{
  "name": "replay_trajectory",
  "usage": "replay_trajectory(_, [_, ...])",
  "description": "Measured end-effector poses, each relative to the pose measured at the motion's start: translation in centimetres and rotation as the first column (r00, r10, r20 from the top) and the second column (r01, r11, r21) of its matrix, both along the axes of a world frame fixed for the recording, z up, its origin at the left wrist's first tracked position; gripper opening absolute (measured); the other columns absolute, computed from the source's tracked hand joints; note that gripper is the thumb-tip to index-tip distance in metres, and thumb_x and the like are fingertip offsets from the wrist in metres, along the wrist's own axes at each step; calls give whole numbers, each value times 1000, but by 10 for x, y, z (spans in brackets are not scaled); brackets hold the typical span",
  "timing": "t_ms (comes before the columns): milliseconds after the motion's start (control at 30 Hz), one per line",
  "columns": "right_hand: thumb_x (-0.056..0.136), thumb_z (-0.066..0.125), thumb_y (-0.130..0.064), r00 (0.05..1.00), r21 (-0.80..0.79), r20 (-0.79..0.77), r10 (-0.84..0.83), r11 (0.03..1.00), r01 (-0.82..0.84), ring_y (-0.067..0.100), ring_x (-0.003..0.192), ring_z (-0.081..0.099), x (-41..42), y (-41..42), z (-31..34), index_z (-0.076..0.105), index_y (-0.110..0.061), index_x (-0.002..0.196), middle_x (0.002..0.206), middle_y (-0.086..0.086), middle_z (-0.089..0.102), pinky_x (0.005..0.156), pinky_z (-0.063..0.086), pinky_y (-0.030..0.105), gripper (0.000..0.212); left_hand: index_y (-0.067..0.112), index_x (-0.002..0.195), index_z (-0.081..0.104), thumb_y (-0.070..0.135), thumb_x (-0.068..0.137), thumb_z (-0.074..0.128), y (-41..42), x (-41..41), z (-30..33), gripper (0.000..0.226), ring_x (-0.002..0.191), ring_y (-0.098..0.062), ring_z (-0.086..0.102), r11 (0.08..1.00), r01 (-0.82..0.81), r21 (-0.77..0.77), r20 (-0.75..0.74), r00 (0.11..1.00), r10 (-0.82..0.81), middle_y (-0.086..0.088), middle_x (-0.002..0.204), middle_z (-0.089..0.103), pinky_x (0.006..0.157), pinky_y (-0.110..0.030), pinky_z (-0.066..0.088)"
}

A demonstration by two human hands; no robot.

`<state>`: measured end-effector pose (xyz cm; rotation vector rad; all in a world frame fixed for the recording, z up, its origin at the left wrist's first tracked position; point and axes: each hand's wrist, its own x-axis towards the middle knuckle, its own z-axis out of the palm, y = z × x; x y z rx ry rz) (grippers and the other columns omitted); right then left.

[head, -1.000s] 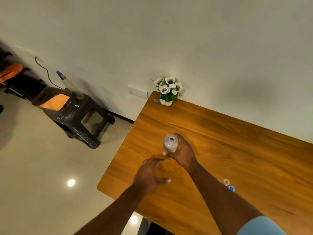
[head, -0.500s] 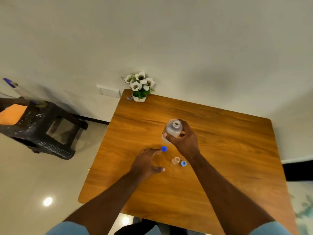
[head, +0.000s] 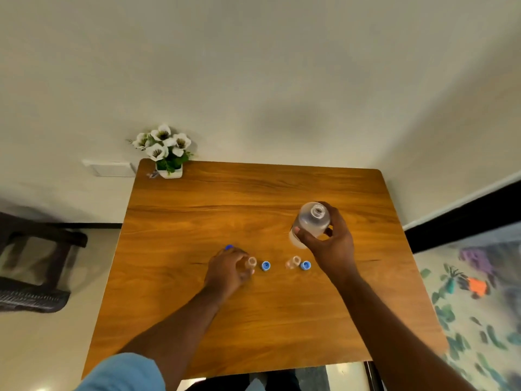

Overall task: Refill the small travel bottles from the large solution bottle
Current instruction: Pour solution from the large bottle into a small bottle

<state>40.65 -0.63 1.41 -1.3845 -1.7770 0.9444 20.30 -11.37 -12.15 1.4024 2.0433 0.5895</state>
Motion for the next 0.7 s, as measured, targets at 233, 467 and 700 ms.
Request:
replay_trajectory(233, [71, 87, -37, 991, -13, -135, 14, 1000, -16, 16, 111, 62, 0, -6, 22, 53, -36, 127, 123, -7, 63, 87, 58, 46, 65, 31, 103, 65, 44, 69, 77, 11, -5, 48, 39, 94, -4, 67, 985, -149, 86, 273, 954, 121, 12, 98, 72, 81, -36, 60])
replay_trajectory(467, [71, 85, -30, 974, 117, -173, 149, 985, -130, 5, 105, 64, -10, 9, 85, 51, -37, 125, 114, -21, 64, 84, 56, 26, 64, 21, 104, 70, 11, 81, 80, 47, -3, 180, 28, 86, -7, 70, 850, -222, 478, 389, 921, 22, 6, 91, 74, 78, -18, 57])
replay_trajectory(700, [65, 87, -43, 964, 362, 21, 265, 897, -254, -5, 98, 61, -2, 37, 192, 44, -43, 121, 109, -31, 58, 75, 54, 13, 71, 19, 97, 72, 10, 77, 83, 66, 24, 301, 24, 89, -12, 74, 734, -210, 646, 379, 923, -70, 7, 90, 77, 69, -25, 62])
